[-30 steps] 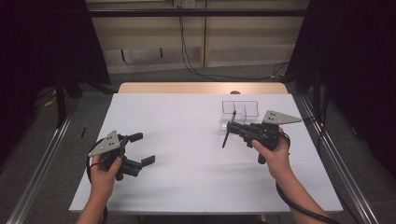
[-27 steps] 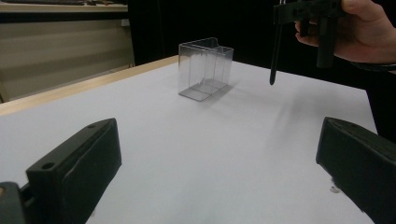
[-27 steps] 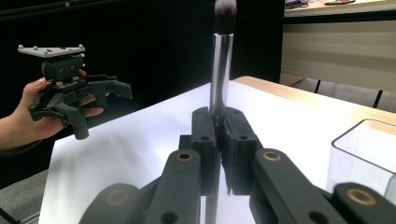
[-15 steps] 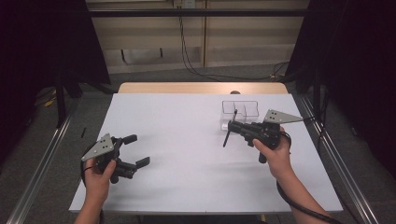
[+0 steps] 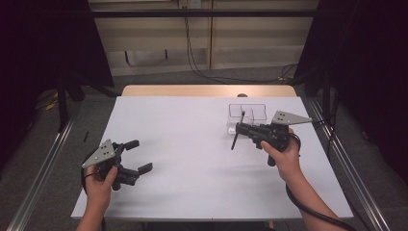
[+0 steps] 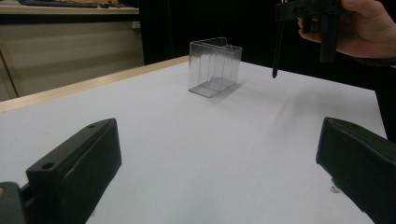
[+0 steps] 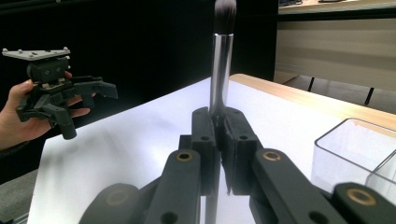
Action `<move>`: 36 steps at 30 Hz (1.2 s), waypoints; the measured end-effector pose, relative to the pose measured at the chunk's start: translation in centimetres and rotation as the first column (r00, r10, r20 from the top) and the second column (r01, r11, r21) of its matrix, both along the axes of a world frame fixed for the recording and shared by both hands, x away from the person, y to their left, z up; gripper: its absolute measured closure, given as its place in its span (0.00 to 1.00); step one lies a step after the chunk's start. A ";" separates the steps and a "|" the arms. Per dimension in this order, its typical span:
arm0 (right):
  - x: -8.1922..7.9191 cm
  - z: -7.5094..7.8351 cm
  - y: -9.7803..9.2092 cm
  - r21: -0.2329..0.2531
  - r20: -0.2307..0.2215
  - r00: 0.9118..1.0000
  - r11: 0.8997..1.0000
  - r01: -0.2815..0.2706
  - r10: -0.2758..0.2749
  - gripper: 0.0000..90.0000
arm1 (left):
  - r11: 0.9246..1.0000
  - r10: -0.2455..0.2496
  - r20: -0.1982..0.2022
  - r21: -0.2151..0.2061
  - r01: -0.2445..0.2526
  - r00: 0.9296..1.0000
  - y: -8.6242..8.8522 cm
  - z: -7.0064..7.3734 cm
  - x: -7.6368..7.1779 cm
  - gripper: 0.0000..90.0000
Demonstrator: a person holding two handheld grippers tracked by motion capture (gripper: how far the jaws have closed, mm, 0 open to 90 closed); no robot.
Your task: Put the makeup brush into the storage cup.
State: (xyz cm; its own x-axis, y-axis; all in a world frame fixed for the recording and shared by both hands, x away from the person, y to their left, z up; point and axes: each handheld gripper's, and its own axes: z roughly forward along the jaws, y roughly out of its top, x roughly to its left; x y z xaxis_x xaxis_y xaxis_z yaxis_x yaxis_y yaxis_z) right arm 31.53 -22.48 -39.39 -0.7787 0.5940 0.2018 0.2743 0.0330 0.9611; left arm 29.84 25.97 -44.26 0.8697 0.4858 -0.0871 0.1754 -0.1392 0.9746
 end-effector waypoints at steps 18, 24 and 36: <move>1.3 1.0 -0.5 -0.021 0.007 1.000 0.999 0.028 -0.028 0.94 | 1.000 -0.002 0.001 0.002 0.002 1.000 0.2 -0.1 0.0 0.00; 1.8 1.4 -0.7 -0.037 0.012 0.999 0.999 0.036 -0.036 0.94 | 1.000 -0.004 -0.001 0.005 0.004 1.000 0.2 -0.1 0.0 0.00; 2.5 2.2 -0.9 -0.042 0.020 0.998 0.998 0.053 -0.052 0.94 | 1.000 -0.007 0.001 0.007 0.007 1.000 0.1 -0.2 0.1 0.00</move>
State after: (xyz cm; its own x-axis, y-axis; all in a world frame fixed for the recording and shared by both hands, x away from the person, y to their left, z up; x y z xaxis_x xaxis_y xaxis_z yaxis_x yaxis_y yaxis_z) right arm 33.99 -23.41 -37.18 -0.7496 0.6420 0.1609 0.2584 0.0601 0.9642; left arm 29.92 26.07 -44.41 0.8732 0.4803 -0.0827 0.1731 -0.1469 0.9739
